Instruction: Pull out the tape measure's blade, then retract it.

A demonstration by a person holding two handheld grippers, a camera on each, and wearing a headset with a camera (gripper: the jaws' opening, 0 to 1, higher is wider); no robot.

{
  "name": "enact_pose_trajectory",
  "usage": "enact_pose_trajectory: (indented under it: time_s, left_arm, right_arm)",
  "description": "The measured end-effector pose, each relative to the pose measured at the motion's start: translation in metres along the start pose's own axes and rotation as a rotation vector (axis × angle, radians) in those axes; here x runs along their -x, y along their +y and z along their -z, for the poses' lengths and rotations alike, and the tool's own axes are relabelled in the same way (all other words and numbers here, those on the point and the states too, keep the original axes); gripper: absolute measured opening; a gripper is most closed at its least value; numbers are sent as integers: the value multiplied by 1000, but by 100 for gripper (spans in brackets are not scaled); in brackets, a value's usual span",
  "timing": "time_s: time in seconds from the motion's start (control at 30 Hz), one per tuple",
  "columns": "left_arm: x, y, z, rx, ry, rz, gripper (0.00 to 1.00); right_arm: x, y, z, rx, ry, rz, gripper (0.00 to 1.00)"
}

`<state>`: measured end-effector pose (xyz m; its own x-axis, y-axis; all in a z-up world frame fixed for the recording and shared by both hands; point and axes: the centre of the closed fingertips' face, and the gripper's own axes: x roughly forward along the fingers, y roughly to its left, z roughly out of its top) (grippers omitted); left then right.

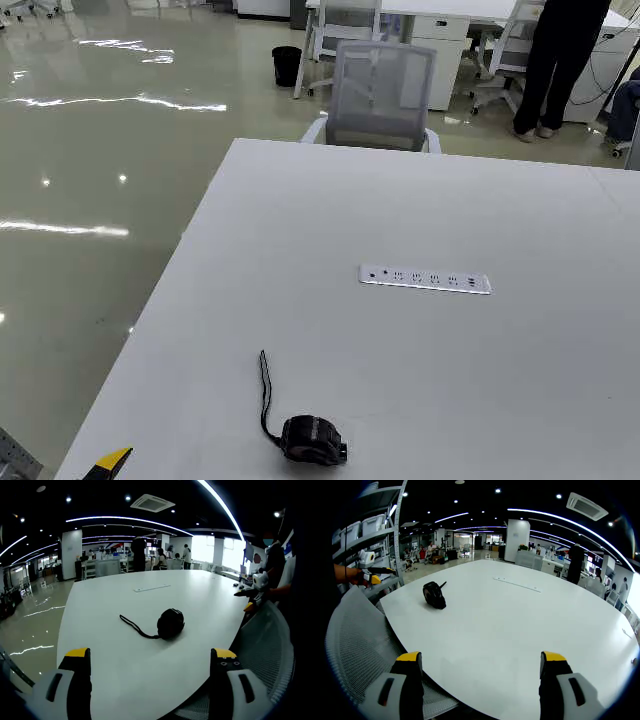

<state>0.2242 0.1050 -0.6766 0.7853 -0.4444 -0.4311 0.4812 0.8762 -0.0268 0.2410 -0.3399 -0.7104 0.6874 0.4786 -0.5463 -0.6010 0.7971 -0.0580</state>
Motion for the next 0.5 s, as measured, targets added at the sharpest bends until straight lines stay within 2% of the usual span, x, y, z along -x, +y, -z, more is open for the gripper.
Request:
enact_pose_trajectory:
  time_s: [0.17, 0.23, 0.3, 0.33, 0.5]
  left_arm:
    - [1, 4, -1, -2, 1, -25, 99]
    - [1, 4, -1, 15, 10, -29, 99]
    - [1, 5, -5, 6, -8, -41, 99]
    - [0, 5, -6, 1, -8, -42, 99]
    - [-3, 0, -5, 0, -2, -13, 99]
  right_arm:
    - [5, -6, 2, -35, -7, 16, 100]
    - [5, -5, 2, -32, -4, 19, 100]
    - [5, -4, 5, -15, 12, 17, 100]
    - [4, -3, 8, -1, 27, 15, 100]
    - [4, -2, 5, 0, 15, 17, 99]
